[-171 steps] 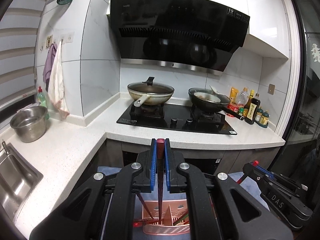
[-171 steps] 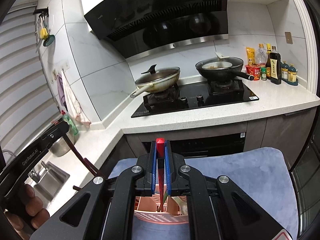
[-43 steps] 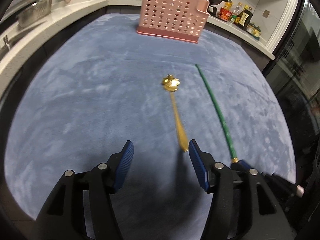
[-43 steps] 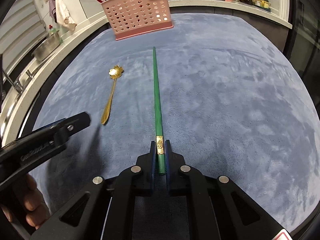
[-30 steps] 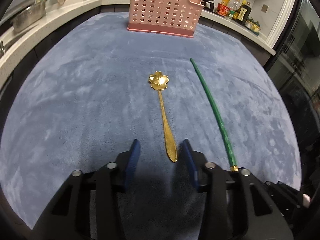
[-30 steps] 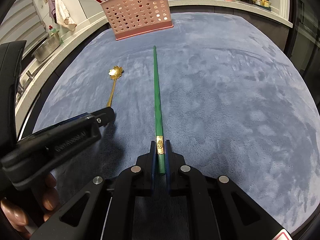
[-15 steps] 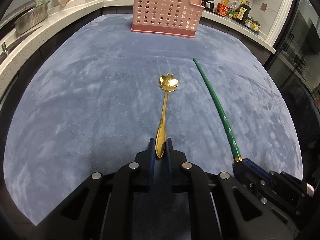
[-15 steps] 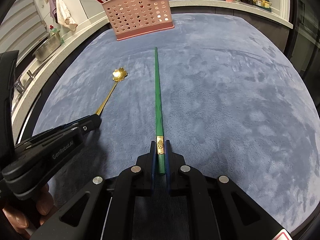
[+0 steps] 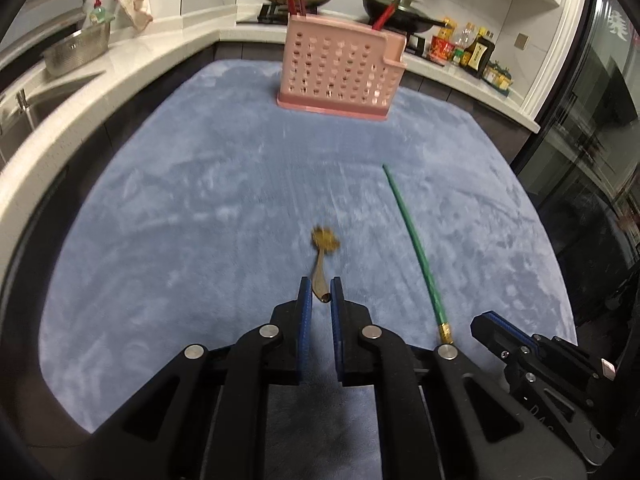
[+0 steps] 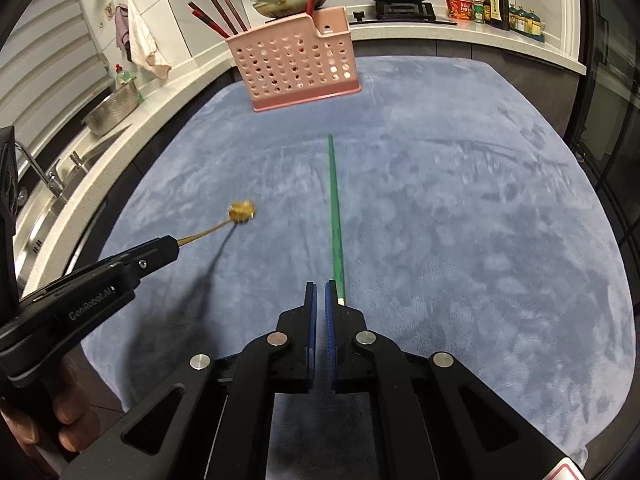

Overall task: Organize utensils
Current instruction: 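Grasp the green chopstick with the right tool while the left tool grasps the gold spoon, then lift the green chopstick and gold spoon and carry them over the pink basket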

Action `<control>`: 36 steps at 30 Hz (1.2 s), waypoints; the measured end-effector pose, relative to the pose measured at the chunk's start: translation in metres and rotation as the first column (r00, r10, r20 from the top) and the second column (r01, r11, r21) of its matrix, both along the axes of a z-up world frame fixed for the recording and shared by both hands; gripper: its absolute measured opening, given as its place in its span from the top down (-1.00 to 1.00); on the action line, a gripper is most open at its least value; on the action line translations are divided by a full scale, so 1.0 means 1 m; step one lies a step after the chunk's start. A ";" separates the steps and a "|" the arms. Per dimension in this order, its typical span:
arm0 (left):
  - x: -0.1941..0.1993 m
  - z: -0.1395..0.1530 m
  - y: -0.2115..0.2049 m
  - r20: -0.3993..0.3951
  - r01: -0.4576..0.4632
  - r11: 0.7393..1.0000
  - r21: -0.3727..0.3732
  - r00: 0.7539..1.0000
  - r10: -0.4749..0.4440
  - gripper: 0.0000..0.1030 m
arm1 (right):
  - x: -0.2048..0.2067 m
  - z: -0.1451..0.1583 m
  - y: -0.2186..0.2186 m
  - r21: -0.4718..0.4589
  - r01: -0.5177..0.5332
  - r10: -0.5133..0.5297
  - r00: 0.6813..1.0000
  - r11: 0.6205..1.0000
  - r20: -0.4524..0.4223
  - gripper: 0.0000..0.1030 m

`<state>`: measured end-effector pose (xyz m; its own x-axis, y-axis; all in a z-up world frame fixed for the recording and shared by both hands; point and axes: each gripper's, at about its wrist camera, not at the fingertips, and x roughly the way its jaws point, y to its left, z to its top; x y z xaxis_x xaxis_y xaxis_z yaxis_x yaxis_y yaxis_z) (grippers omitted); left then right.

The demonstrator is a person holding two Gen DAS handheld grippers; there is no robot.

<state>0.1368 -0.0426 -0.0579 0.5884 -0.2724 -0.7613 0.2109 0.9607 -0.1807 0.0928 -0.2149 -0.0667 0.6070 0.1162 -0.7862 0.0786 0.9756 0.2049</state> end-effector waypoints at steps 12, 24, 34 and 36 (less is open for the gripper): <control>-0.001 0.017 0.000 0.045 0.012 1.000 0.001 0.999 -0.012 0.99 | 0.005 -0.022 0.001 -0.034 -0.016 0.014 0.998 0.999 -0.067 0.58; -0.002 0.017 -0.001 0.047 0.012 1.000 0.000 0.999 -0.012 0.99 | 0.007 -0.043 0.003 -0.075 -0.029 0.022 0.995 0.997 -0.101 0.86; -0.001 0.045 0.004 0.103 0.016 1.000 -0.004 0.995 -0.016 0.99 | -0.003 0.005 -0.005 -0.023 -0.016 0.016 1.000 1.000 0.001 0.86; 0.000 0.054 0.005 0.118 0.019 1.000 -0.008 0.993 -0.018 0.99 | -0.004 0.020 -0.006 -0.015 -0.014 0.014 0.999 1.000 0.034 0.86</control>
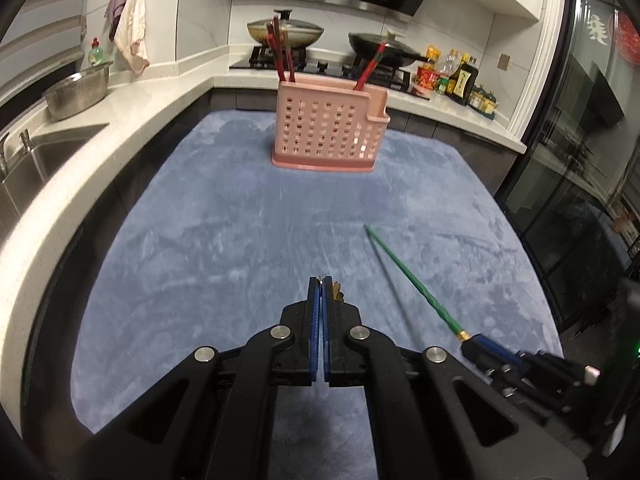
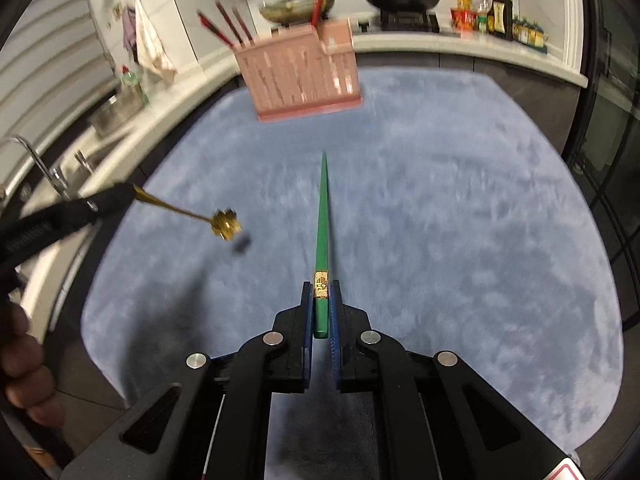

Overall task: Organize utensils
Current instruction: 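Lift the green chopstick and gold spoon and carry them over the pink basket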

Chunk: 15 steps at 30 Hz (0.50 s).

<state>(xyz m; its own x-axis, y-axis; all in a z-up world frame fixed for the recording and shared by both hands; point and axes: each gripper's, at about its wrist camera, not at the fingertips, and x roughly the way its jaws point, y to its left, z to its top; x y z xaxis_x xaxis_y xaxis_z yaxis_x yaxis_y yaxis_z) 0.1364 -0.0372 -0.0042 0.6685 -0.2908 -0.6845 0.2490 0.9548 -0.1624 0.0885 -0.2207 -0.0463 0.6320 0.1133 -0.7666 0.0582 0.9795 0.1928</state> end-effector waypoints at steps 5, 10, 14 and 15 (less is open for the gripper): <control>0.002 0.025 0.002 0.048 0.008 1.000 0.007 0.999 -0.008 0.99 | 0.002 0.048 -0.006 0.020 0.013 -0.015 0.994 1.000 0.108 0.86; 0.006 0.052 -0.002 0.122 0.040 0.998 0.044 0.991 -0.045 0.99 | 0.010 0.092 -0.015 0.039 0.025 -0.033 0.978 0.999 0.206 0.86; 0.012 0.064 -0.005 0.172 0.048 0.997 0.067 0.983 -0.059 0.99 | 0.022 0.114 -0.020 0.063 0.018 -0.034 0.966 0.998 0.256 0.86; 0.014 0.067 -0.005 0.179 0.049 0.997 0.066 0.982 -0.060 0.99 | 0.024 0.118 -0.020 0.065 0.019 -0.035 0.964 0.998 0.265 0.86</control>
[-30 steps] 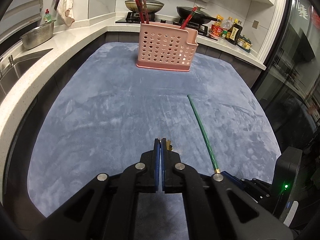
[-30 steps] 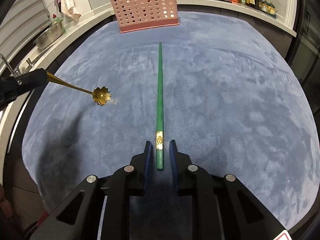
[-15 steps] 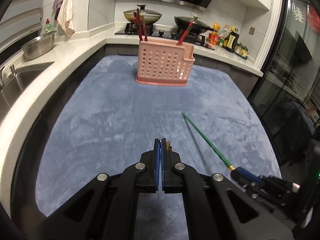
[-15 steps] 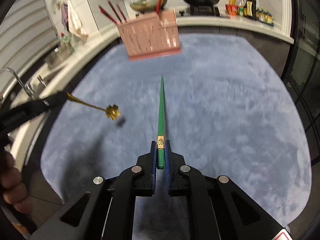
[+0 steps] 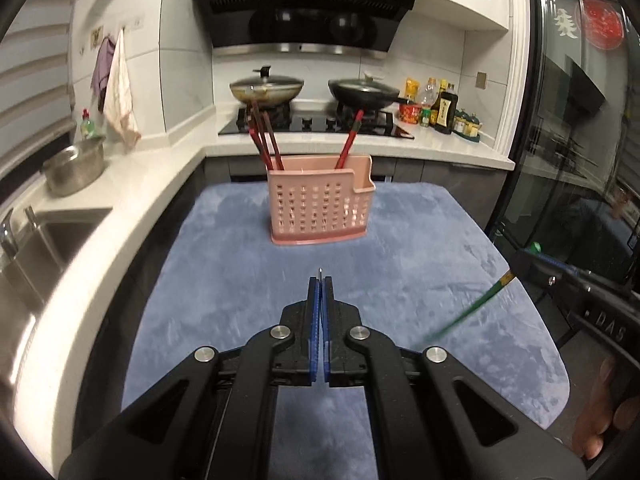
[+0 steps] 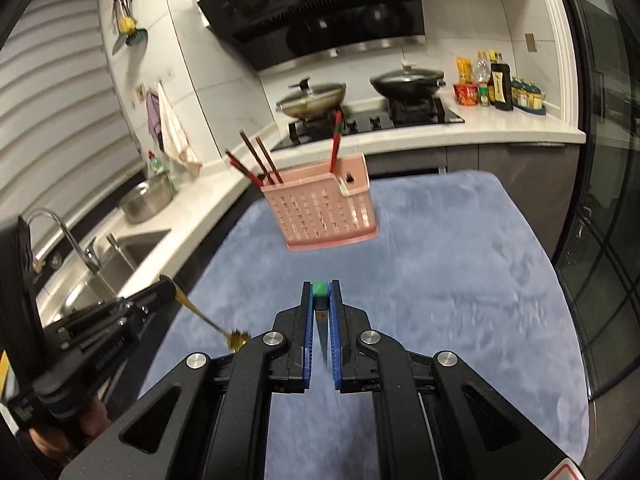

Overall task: Organize utensils
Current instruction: 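Lift the green chopstick and gold spoon and carry them over the pink basket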

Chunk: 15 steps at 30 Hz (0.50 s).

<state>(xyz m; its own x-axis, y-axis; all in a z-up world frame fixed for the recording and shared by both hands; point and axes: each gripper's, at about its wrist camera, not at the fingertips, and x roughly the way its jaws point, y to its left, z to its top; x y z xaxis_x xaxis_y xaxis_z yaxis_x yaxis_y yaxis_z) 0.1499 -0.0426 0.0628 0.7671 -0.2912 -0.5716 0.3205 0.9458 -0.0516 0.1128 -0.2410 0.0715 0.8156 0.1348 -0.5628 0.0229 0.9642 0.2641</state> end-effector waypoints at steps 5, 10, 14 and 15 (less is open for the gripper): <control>0.016 0.015 -0.001 0.031 -0.001 1.000 -0.012 1.000 0.002 0.99 | 0.014 0.017 -0.001 0.011 -0.002 0.002 0.999 1.000 0.040 0.86; 0.044 0.039 -0.003 0.067 0.012 1.000 -0.028 0.998 -0.010 0.99 | 0.037 0.041 -0.011 0.036 0.005 -0.009 0.995 0.999 0.098 0.86; 0.074 0.058 -0.005 0.100 0.008 0.999 -0.034 0.995 -0.004 0.99 | 0.068 0.068 -0.026 0.075 0.013 -0.024 0.988 0.997 0.154 0.86; 0.085 0.064 -0.006 0.113 0.003 0.999 -0.033 0.994 0.001 0.99 | 0.074 0.073 -0.028 0.082 0.014 -0.028 0.986 0.997 0.163 0.86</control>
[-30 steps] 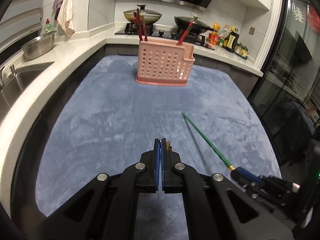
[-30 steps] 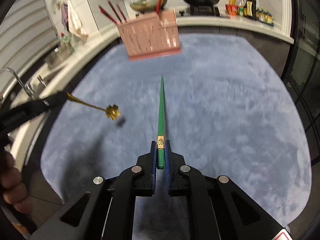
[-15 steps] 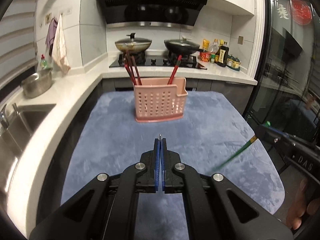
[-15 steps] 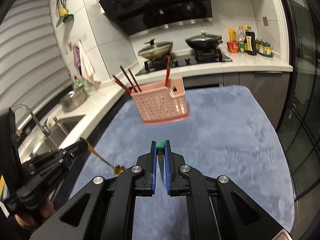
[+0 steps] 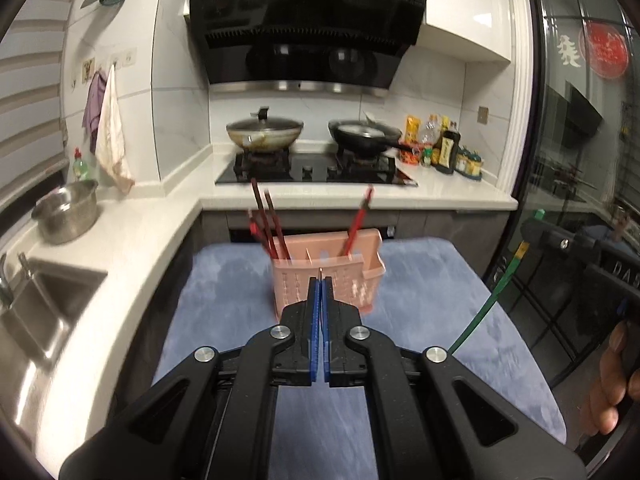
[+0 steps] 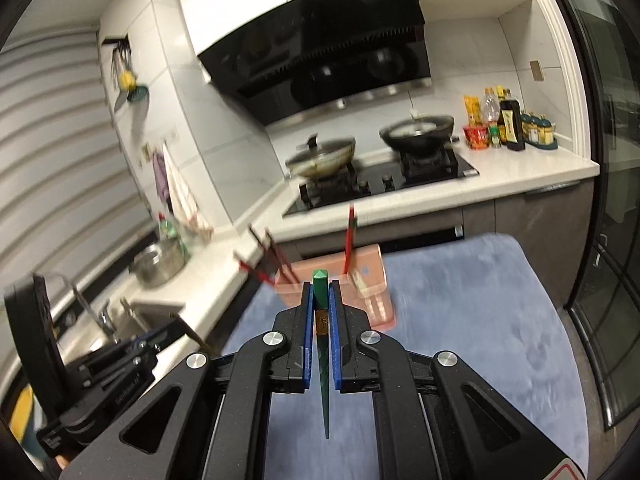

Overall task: Organize utensils
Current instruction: 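Lift the green chopstick and gold spoon and carry them over the pink basket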

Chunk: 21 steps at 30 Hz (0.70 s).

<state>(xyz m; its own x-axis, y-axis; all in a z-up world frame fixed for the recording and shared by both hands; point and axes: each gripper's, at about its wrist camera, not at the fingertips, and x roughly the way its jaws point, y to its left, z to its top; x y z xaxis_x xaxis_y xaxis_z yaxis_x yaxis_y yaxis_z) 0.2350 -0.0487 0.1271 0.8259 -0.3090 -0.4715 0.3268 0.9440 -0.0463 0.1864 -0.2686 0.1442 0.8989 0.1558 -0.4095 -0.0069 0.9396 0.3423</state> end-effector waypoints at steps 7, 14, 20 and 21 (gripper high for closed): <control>0.062 0.030 -0.012 0.048 -0.022 1.000 -0.001 0.999 0.022 0.99 | 0.065 0.035 -0.020 0.045 0.028 -0.031 0.997 0.999 0.077 0.86; 0.121 0.030 -0.032 0.053 -0.044 0.998 0.038 0.998 0.042 0.99 | 0.134 0.058 -0.016 0.026 0.028 -0.031 0.991 0.999 0.130 0.86; 0.161 0.004 -0.042 -0.008 -0.055 0.997 0.057 0.998 0.055 0.99 | 0.182 0.053 -0.013 0.008 0.040 -0.041 0.990 0.999 0.137 0.86; 0.162 -0.001 -0.043 -0.013 -0.057 0.997 0.061 0.998 0.058 0.99 | 0.189 0.049 -0.013 0.006 0.042 -0.042 0.991 0.999 0.129 0.86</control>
